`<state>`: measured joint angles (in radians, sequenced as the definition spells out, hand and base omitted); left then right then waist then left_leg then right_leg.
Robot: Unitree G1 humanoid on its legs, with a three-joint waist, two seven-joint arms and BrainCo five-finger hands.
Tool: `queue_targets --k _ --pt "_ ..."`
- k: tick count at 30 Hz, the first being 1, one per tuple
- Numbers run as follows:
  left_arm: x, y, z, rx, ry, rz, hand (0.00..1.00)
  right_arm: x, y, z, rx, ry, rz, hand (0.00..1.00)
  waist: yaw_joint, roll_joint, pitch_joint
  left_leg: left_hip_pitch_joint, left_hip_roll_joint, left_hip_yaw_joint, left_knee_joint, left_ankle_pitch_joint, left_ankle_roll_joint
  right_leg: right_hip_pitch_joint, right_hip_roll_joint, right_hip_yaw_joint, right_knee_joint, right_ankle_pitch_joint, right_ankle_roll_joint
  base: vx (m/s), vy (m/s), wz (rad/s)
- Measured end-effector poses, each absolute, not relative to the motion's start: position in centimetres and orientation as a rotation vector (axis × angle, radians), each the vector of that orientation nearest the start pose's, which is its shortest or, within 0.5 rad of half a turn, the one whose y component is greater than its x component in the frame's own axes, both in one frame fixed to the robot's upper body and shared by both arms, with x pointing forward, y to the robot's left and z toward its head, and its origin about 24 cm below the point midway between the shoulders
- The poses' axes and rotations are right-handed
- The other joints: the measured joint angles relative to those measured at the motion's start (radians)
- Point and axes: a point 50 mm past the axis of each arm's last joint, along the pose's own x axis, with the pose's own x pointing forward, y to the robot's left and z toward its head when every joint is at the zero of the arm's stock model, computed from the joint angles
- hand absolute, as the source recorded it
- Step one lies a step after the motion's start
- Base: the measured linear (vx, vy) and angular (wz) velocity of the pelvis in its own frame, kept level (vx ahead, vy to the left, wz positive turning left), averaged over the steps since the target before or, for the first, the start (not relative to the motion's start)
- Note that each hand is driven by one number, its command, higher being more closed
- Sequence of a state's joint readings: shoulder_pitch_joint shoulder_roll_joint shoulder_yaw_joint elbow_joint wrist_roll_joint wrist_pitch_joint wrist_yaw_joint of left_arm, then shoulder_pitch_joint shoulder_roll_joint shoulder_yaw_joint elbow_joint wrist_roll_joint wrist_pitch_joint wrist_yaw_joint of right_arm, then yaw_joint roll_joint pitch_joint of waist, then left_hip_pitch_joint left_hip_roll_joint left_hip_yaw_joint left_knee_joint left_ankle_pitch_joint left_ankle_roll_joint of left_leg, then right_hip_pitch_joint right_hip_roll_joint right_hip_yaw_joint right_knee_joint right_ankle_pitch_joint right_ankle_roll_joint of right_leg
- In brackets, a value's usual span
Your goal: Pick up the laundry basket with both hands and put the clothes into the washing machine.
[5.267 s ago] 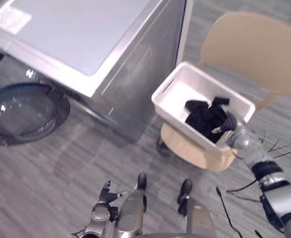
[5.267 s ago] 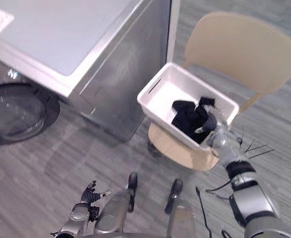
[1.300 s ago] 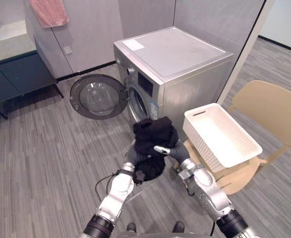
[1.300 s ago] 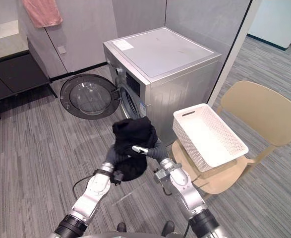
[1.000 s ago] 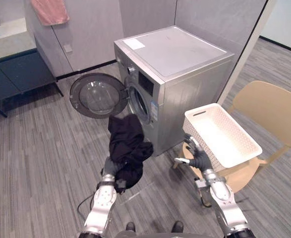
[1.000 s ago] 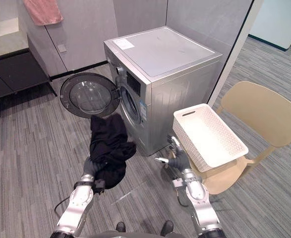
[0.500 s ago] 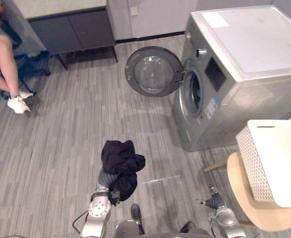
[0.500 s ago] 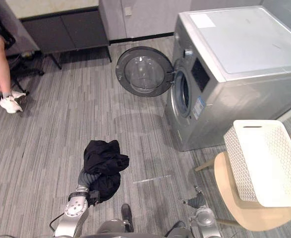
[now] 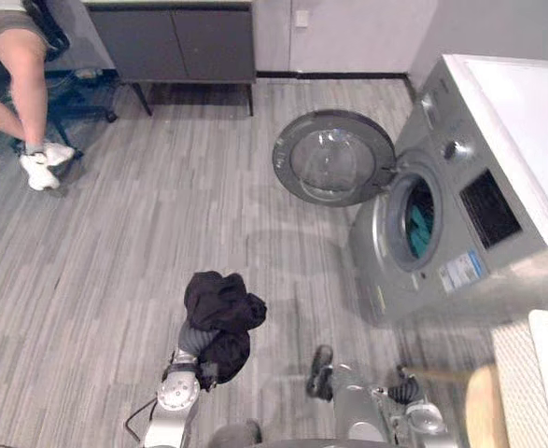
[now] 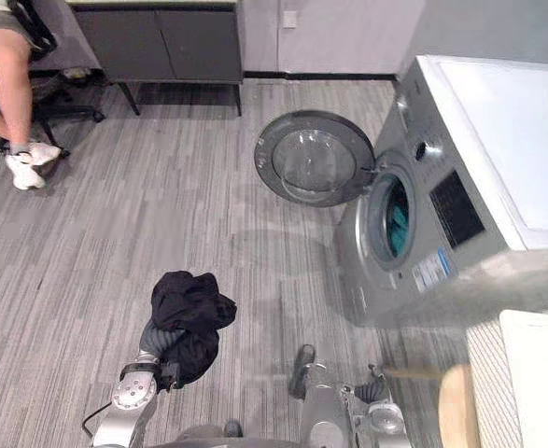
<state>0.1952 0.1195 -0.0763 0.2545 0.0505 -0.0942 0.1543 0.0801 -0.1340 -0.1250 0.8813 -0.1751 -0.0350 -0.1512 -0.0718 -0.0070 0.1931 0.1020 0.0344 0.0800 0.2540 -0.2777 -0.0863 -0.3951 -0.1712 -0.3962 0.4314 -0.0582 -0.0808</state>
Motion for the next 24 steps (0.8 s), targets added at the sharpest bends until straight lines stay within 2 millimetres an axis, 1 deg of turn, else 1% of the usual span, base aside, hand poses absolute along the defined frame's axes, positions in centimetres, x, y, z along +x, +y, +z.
queue_targets --k 1,2,3,4,5,6,7,8,9,10,11,13,14,15,16,17,18,19,20,21,22,23,24 --pt "19.1 17.0 -4.6 0.163 0.334 0.106 1.0 14.0 -22.8 -13.1 -0.299 0.883 -0.246 0.0 0.011 0.031 0.006 -0.085 0.06 0.022 0.23 0.014 -0.025 0.047 0.037 -0.016 -0.018 -0.036 0.001 0.59 -0.216 0.45" --pt "18.9 16.8 -4.7 0.155 0.337 0.108 1.0 14.5 -22.7 -12.9 -0.301 0.863 -0.242 0.0 0.017 0.05 0.011 -0.137 0.095 0.034 0.363 0.034 -0.03 0.077 0.059 -0.015 -0.032 -0.04 -0.01 0.57 -0.208 -0.37" --pt "18.5 16.6 -5.0 0.144 0.353 0.109 1.0 15.0 -22.5 -12.5 -0.301 0.833 -0.237 0.0 0.04 0.066 0.024 -0.224 0.173 0.051 0.61 0.08 -0.009 0.138 0.121 -0.002 -0.063 -0.059 -0.042 0.56 -0.164 -0.84" --pt "18.4 16.5 -5.1 0.141 0.361 0.099 1.0 15.5 -21.9 -12.4 -0.296 0.816 -0.219 0.0 0.066 0.076 0.02 -0.28 0.232 0.077 0.799 0.076 -0.003 0.197 0.161 0.027 -0.074 -0.083 -0.065 0.55 -0.156 -0.97" --pt "18.5 16.3 -5.0 0.138 0.358 0.085 1.0 15.8 -21.6 -12.2 -0.289 0.803 -0.216 0.0 0.072 0.065 0.027 -0.303 0.246 0.09 0.855 0.073 0.001 0.23 0.171 0.044 -0.08 -0.09 -0.072 0.51 -0.142 -0.93" --pt "18.8 15.9 -4.9 0.137 0.349 0.062 1.0 16.2 -21.3 -12.0 -0.281 0.781 -0.216 0.0 0.085 0.039 0.043 -0.333 0.243 0.107 0.882 0.061 0.019 0.28 0.172 0.068 -0.103 -0.091 -0.073 0.46 -0.128 -0.68" --pt "19.2 15.3 -4.6 0.131 0.331 0.036 1.0 16.6 -21.1 -11.8 -0.276 0.767 -0.214 0.0 0.086 0.013 0.053 -0.382 0.235 0.125 0.843 0.045 0.036 0.336 0.173 0.102 -0.155 -0.091 -0.073 0.52 -0.121 -0.71" --pt "19.4 14.9 -4.5 0.119 0.324 0.022 1.0 16.7 -21.2 -11.7 -0.277 0.765 -0.215 0.0 0.087 0.005 0.056 -0.42 0.223 0.116 0.786 0.04 0.044 0.366 0.179 0.131 -0.189 -0.091 -0.072 0.41 -0.067 -0.65" --pt "19.4 14.8 -4.5 0.115 0.323 0.02 1.0 16.8 -21.2 -11.7 -0.277 0.765 -0.215 0.0 0.088 0.004 0.058 -0.436 0.214 0.109 0.737 0.035 0.052 0.381 0.184 0.149 -0.205 -0.091 -0.072 0.44 0.034 -0.83" --pt "19.3 14.8 -4.6 0.113 0.328 0.019 1.0 16.8 -21.2 -11.7 -0.276 0.766 -0.216 0.0 0.089 0.002 0.064 -0.445 0.182 0.074 0.58 0.034 0.052 0.406 0.188 0.186 -0.221 -0.092 -0.07 0.35 0.087 -0.97" --pt "19.3 14.8 -4.6 0.114 0.331 0.018 1.0 16.8 -21.1 -11.8 -0.277 0.766 -0.216 0.0 0.091 -0.002 0.066 -0.442 0.137 0.014 0.449 0.035 0.051 0.42 0.186 0.227 -0.223 -0.096 -0.062 0.34 0.118 -1.04" --pt "19.2 14.8 -4.9 0.114 0.345 0.016 1.0 16.8 -21.2 -11.8 -0.278 0.768 -0.218 0.0 0.093 -0.001 0.066 -0.441 0.08 -0.091 0.3 0.044 0.037 0.432 0.183 0.277 -0.223 -0.109 -0.04 0.29 0.179 -1.02" --pt "19.1 14.9 -5.3 0.117 0.363 0.024 1.0 16.8 -21.2 -11.9 -0.28 0.775 -0.23 0.0 0.093 0.009 0.062 -0.416 0.044 -0.202 0.136 0.091 -0.003 0.443 0.188 0.34 -0.218 -0.132 0.0 0.39 0.298 -1.35" --pt "18.9 14.8 -5.6 0.117 0.379 0.022 1.0 16.7 -21.4 -11.9 -0.283 0.777 -0.238 0.0 0.093 0.026 0.057 -0.409 0.045 -0.243 0.093 0.149 0.002 0.443 0.2 0.374 -0.203 -0.153 0.03 0.33 0.294 -1.6" --pt "18.6 14.5 -6.1 0.109 0.404 0.02 1.0 16.5 -21.4 -11.9 -0.284 0.779 -0.24 0.0 0.094 0.059 0.049 -0.398 0.067 -0.261 0.084 0.233 -0.004 0.435 0.225 0.417 -0.177 -0.181 0.056 0.31 0.408 -1.62" --pt "18.5 14.6 -6.6 0.119 0.43 0.016 1.0 16.3 -21.0 -12.1 -0.269 0.786 -0.241 0.0 0.092 0.03 0.045 -0.394 0.067 -0.2 0.141 0.208 -0.012 0.41 0.2 0.474 -0.107 -0.24 0.088 0.19 0.29 -1.45" --pt "18.5 14.9 -6.6 0.127 0.434 0.02 1.0 16.0 -20.6 -12.2 -0.259 0.789 -0.234 0.0 0.092 0.01 0.04 -0.389 0.057 -0.168 0.146 0.183 -0.004 0.396 0.182 0.493 -0.082 -0.254 0.099 0.19 0.324 -1.54" --pt "18.4 15.3 -6.6 0.142 0.437 0.022 1.0 15.7 -19.8 -12.5 -0.246 0.799 -0.219 0.0 0.097 -0.02 0.03 -0.37 0.048 -0.088 0.143 0.153 0.012 0.365 0.148 0.539 -0.051 -0.271 0.12 0.17 0.268 -1.62" --pt "18.4 15.6 -6.6 0.153 0.439 0.023 1.0 15.4 -19.4 -12.7 -0.245 0.807 -0.204 0.0 0.097 -0.038 0.02 -0.343 0.052 -0.009 0.148 0.123 0.033 0.339 0.119 0.53 -0.016 -0.26 0.139 0.19 0.32 -1.59" --pt "18.4 15.6 -6.6 0.156 0.439 0.024 1.0 15.5 -19.3 -12.7 -0.247 0.807 -0.198 0.0 0.098 -0.038 0.02 -0.334 0.054 0.011 0.147 0.116 0.036 0.331 0.112 0.523 -0.004 -0.256 0.146 0.13 0.261 -1.83" --pt "18.4 16.0 -6.6 0.165 0.438 0.028 1.0 15.8 -18.9 -12.6 -0.253 0.798 -0.179 0.0 0.095 -0.035 0.022 -0.294 0.066 0.106 0.14 0.092 0.056 0.29 0.073 0.443 0.052 -0.244 0.161 0.07 0.193 -1.47" --pt "18.4 16.2 -6.5 0.169 0.437 0.032 1.0 16.0 -18.8 -12.5 -0.257 0.794 -0.169 0.0 0.093 -0.031 0.024 -0.273 0.069 0.142 0.135 0.081 0.064 0.27 0.044 0.377 0.078 -0.234 0.151 0.1 0.221 -1.94" --pt "18.5 16.6 -6.4 0.18 0.432 0.037 1.0 16.3 -18.4 -12.5 -0.264 0.793 -0.151 0.0 0.087 -0.026 0.025 -0.238 0.084 0.22 0.12 0.068 0.072 0.246 0.001 0.238 0.105 -0.223 0.133 0.12 0.224 -1.78"
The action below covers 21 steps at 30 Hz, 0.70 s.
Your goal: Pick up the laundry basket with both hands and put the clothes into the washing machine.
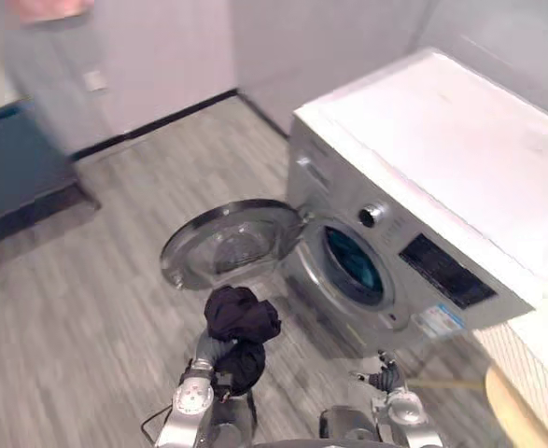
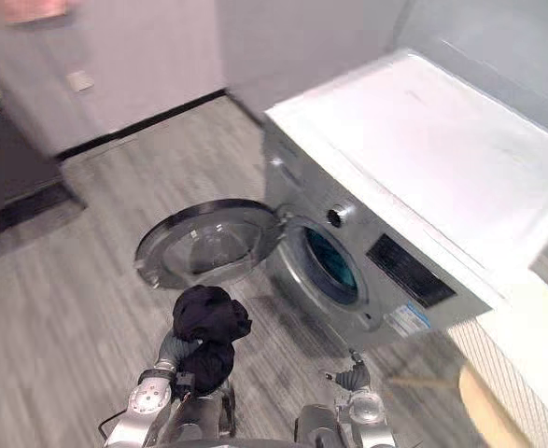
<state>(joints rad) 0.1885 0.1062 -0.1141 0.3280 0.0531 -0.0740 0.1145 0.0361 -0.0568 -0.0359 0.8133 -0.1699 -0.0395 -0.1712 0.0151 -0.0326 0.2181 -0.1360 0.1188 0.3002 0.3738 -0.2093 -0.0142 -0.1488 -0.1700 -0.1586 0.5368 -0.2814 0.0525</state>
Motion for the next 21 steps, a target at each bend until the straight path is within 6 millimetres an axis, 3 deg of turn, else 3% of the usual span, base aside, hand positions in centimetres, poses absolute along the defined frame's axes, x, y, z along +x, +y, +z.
queue_targets --k 1,2,4,6,8,10,12,13,15,16,17,18,19,20,21 --pt "18.7 16.8 -6.2 0.19 0.422 0.038 1.0 16.4 -18.3 -12.6 -0.268 0.793 -0.141 0.0 0.0 0.003 -0.001 0.029 0.008 0.049 -0.021 -0.011 -0.004 -0.005 -0.033 -0.151 -0.007 0.005 -0.018 0.11 0.154 -1.7" --pt "18.9 16.9 -6.0 0.197 0.414 0.036 1.0 16.5 -18.2 -12.6 -0.27 0.792 -0.135 0.0 0.0 0.006 -0.002 0.042 0.018 0.081 -0.034 -0.016 -0.007 -0.007 -0.045 -0.237 -0.019 0.004 -0.019 0.11 0.099 -1.47" --pt "19.6 17.3 -5.4 0.218 0.385 0.033 1.0 16.8 -18.1 -12.7 -0.278 0.8 -0.128 0.0 -0.005 0.007 -0.002 0.061 0.042 0.149 -0.049 -0.027 -0.017 -0.035 -0.037 -0.386 -0.062 0.003 -0.023 0.15 0.03 -1.01" --pt "20.2 17.4 -5.3 0.225 0.376 0.033 1.0 16.4 -18.6 -12.8 -0.298 0.818 -0.131 0.0 -0.015 0.015 0.0 0.076 0.056 0.158 -0.022 -0.038 -0.019 -0.019 -0.01 -0.396 -0.123 0.041 -0.059 0.26 -0.058 -0.4" --pt "20.0 17.3 -5.3 0.218 0.376 0.033 1.0 16.1 -19.0 -13.1 -0.307 0.836 -0.133 0.0 -0.024 0.024 -0.003 0.073 0.085 0.134 0.035 -0.037 -0.02 0.027 0.022 -0.395 -0.163 0.047 -0.065 0.32 -0.116 -0.27" --pt "19.9 16.8 -5.4 0.215 0.381 0.022 1.0 15.8 -19.8 -13.0 -0.327 0.841 -0.146 0.0 -0.03 0.046 0.001 0.033 0.167 0.114 0.271 -0.03 -0.01 0.115 0.081 -0.387 -0.233 0.048 -0.065 0.33 -0.135 -0.33" --pt "19.6 16.6 -5.7 0.204 0.393 0.021 1.0 16.0 -20.7 -12.8 -0.343 0.835 -0.167 0.0 -0.011 0.059 0.012 -0.06 0.234 0.065 0.545 0.04 0.027 0.194 0.105 -0.345 -0.281 0.048 -0.066 0.25 -0.003 -0.69" --pt "19.6 16.3 -5.7 0.202 0.394 0.014 1.0 16.1 -21.1 -12.7 -0.353 0.83 -0.191 0.0 0.002 0.044 0.02 -0.119 0.22 0.03 0.611 -0.011 0.018 0.207 0.083 -0.298 -0.282 0.048 -0.066 0.25 0.102 -0.88" --pt "19.6 16.3 -5.7 0.201 0.395 0.014 1.0 16.5 -21.8 -12.4 -0.357 0.818 -0.224 0.0 0.003 0.043 0.025 -0.179 0.18 -0.009 0.577 -0.031 0.001 0.22 0.054 -0.267 -0.285 0.049 -0.064 0.22 0.147 -0.69" --pt "19.5 16.4 -5.8 0.201 0.397 0.015 1.0 16.5 -21.9 -12.4 -0.357 0.821 -0.235 0.0 0.005 0.041 0.027 -0.204 0.161 -0.024 0.517 -0.031 0.0 0.226 0.04 -0.249 -0.284 0.05 -0.063 0.26 0.23 -0.59" --pt "19.4 16.3 -5.8 0.2 0.401 0.016 1.0 16.2 -22.1 -12.6 -0.355 0.837 -0.241 0.0 0.006 0.049 0.027 -0.215 0.122 -0.048 0.337 -0.019 -0.005 0.24 0.026 -0.24 -0.277 0.05 -0.052 0.32 0.308 -0.53" --pt "19.3 16.3 -5.9 0.196 0.404 0.016 1.0 15.9 -22.2 -12.8 -0.353 0.85 -0.247 0.0 0.007 0.065 0.026 -0.192 0.104 -0.076 0.172 0.053 0.004 0.257 0.028 -0.237 -0.276 0.049 -0.022 0.29 0.297 -0.46" --pt "19.0 16.1 -6.1 0.188 0.412 0.018 1.0 15.6 -22.8 -12.8 -0.356 0.859 -0.265 0.0 0.009 0.099 0.029 -0.173 0.098 -0.118 0.052 0.137 -0.012 0.268 0.042 -0.233 -0.267 0.035 0.008 0.28 0.274 -0.25" --pt "19.5 16.3 -5.9 0.199 0.403 0.02 1.0 15.4 -21.6 -13.2 -0.324 0.877 -0.251 0.0 0.01 0.053 0.04 -0.163 0.058 -0.123 0.069 0.124 -0.021 0.262 0.0 -0.219 -0.259 0.01 0.044 0.2 0.178 -0.17" --pt "19.8 16.5 -5.7 0.206 0.395 0.02 1.0 15.5 -21.3 -13.3 -0.316 0.875 -0.246 0.0 0.018 0.046 0.044 -0.164 0.05 -0.123 0.064 0.124 -0.02 0.257 -0.001 -0.219 -0.271 0.01 0.043 0.16 0.118 -0.08"
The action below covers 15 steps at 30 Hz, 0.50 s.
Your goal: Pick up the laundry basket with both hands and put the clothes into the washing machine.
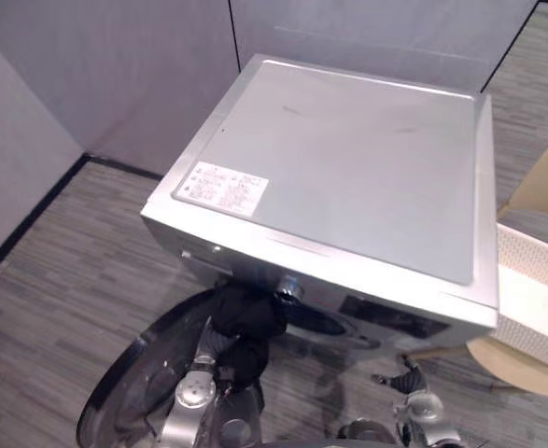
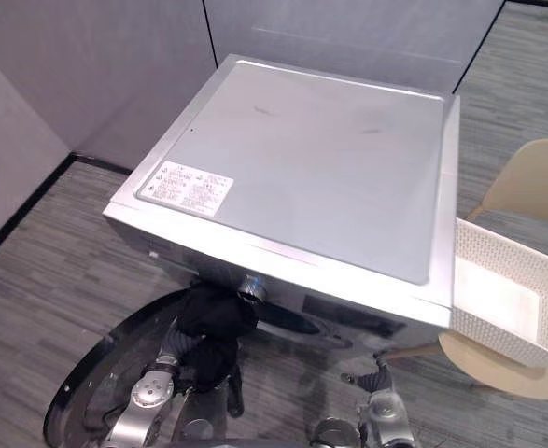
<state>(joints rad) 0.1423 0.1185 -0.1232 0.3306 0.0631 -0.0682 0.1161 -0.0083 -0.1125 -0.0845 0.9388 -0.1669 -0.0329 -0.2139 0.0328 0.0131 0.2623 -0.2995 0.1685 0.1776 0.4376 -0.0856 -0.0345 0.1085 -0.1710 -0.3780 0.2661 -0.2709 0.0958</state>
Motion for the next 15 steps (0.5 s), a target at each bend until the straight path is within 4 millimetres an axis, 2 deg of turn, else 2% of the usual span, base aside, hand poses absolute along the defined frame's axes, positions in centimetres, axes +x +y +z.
queue_targets --k 1,2,5,8,11,12,15 --pt "19.9 16.6 -5.6 0.213 0.393 0.018 1.0 15.6 -21.0 -13.3 -0.309 0.872 -0.243 0.0 0.011 -0.005 0.003 0.0 -0.007 0.0 0.002 0.0 0.0 -0.004 0.006 0.0 -0.017 0.002 -0.002 0.08 0.039 0.0" --pt "19.8 16.7 -5.8 0.217 0.401 0.017 1.0 15.9 -20.9 -13.1 -0.307 0.857 -0.241 0.0 0.01 -0.001 0.005 0.0 -0.02 -0.001 0.018 -0.009 0.013 0.003 0.011 -0.011 -0.031 0.009 -0.005 0.07 0.035 0.04" --pt "19.7 17.1 -5.9 0.232 0.407 0.018 1.0 16.3 -20.7 -13.0 -0.306 0.845 -0.236 0.0 0.009 0.005 0.009 0.0 -0.019 -0.004 0.035 -0.014 0.016 0.006 0.01 0.001 -0.02 0.015 0.002 0.04 0.045 0.02" --pt "20.2 16.7 -5.6 0.245 0.387 0.012 1.0 17.8 -21.3 -12.2 -0.325 0.805 -0.246 0.0 0.005 0.02 0.05 -0.019 -0.001 -0.002 0.06 -0.019 0.01 -0.079 -0.005 0.032 0.116 0.0 -0.001 -0.1 0.048 -0.24" --pt "22.1 16.0 -4.4 0.251 0.322 0.001 1.0 19.8 -22.2 -10.9 -0.351 0.743 -0.28 0.0 -0.017 0.018 0.105 -0.117 0.004 0.0 0.152 -0.082 0.007 -0.244 -0.049 0.057 0.351 -0.095 -0.005 -0.18 -0.007 -0.12" --pt "23.1 15.9 -3.6 0.255 0.285 0.013 1.0 20.5 -22.5 -10.4 -0.351 0.722 -0.298 0.0 -0.02 0.012 0.136 -0.173 0.005 0.001 0.232 -0.104 0.016 -0.299 -0.073 0.076 0.44 -0.142 0.003 -0.26 -0.006 -0.08" --pt "24.9 15.7 -2.0 0.256 0.213 0.037 1.0 21.1 -22.6 -10.1 -0.341 0.707 -0.312 0.0 -0.025 0.006 0.17 -0.312 0.009 -0.015 0.392 -0.156 0.034 -0.429 -0.114 0.096 0.625 -0.238 0.016 -0.25 0.029 0.0"
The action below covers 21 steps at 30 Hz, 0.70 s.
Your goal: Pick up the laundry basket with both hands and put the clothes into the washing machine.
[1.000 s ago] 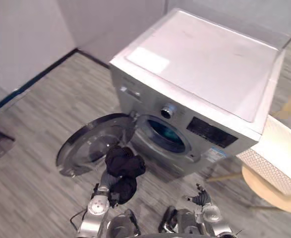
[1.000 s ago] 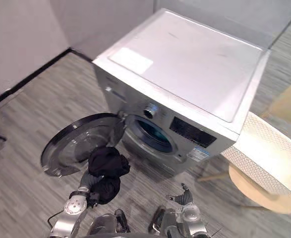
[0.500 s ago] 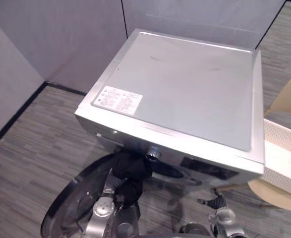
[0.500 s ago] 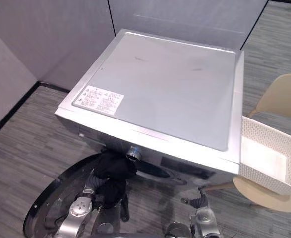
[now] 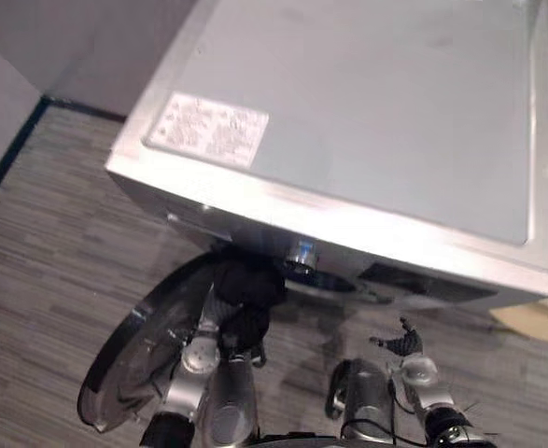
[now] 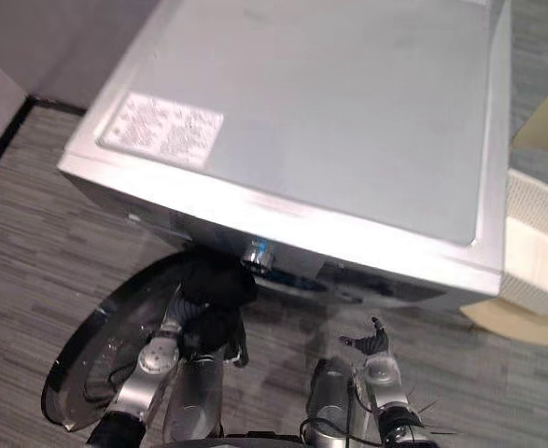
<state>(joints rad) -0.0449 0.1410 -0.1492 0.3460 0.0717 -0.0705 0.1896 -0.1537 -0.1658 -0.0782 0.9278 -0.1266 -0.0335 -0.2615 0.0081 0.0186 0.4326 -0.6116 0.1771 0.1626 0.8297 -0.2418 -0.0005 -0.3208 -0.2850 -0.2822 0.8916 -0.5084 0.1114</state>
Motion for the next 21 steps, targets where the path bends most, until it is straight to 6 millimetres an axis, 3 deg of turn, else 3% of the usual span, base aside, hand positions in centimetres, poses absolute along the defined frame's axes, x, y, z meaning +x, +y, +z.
queue_targets --k 4,10,15,16,21 --pt "26.0 15.1 -0.9 0.234 0.163 0.067 1.0 22.2 -22.1 -9.3 -0.308 0.657 -0.338 0.0 0.006 -0.012 0.019 -0.181 0.014 -0.029 0.201 -0.058 0.017 -0.158 -0.047 0.016 0.234 -0.1 -0.003 -0.19 0.034 0.19" --pt "27.0 14.0 1.0 0.143 0.091 0.091 1.0 24.9 -20.6 -6.6 -0.242 0.507 -0.349 0.0 0.013 -0.04 0.044 -0.425 0.038 -0.015 0.371 -0.069 0.035 -0.401 -0.104 0.054 0.472 -0.169 -0.007 -0.14 0.005 0.17" --pt "29.6 12.6 4.8 0.122 -0.049 0.076 1.0 27.1 -20.5 -3.7 -0.193 0.369 -0.395 0.0 0.033 -0.05 0.063 -0.593 0.101 0.023 0.503 -0.075 0.039 -0.612 -0.114 0.128 0.599 -0.184 -0.015 -0.09 0.011 -0.17" --pt "30.1 11.9 5.9 0.115 -0.09 0.065 1.0 27.4 -20.8 -3.0 -0.182 0.335 -0.407 0.0 0.032 -0.054 0.068 -0.626 0.103 0.009 0.572 -0.123 0.076 -0.659 -0.108 0.153 0.664 -0.198 -0.003 -0.04 0.083 -0.34" --pt "32.4 8.7 11.4 0.126 -0.269 -0.005 1.0 29.2 -21.3 0.6 -0.169 0.18 -0.443 0.0 0.013 -0.073 0.08 -0.773 0.119 0.038 0.657 -0.138 0.086 -0.847 -0.102 0.237 0.769 -0.203 0.003 -0.07 -0.01 -0.13"
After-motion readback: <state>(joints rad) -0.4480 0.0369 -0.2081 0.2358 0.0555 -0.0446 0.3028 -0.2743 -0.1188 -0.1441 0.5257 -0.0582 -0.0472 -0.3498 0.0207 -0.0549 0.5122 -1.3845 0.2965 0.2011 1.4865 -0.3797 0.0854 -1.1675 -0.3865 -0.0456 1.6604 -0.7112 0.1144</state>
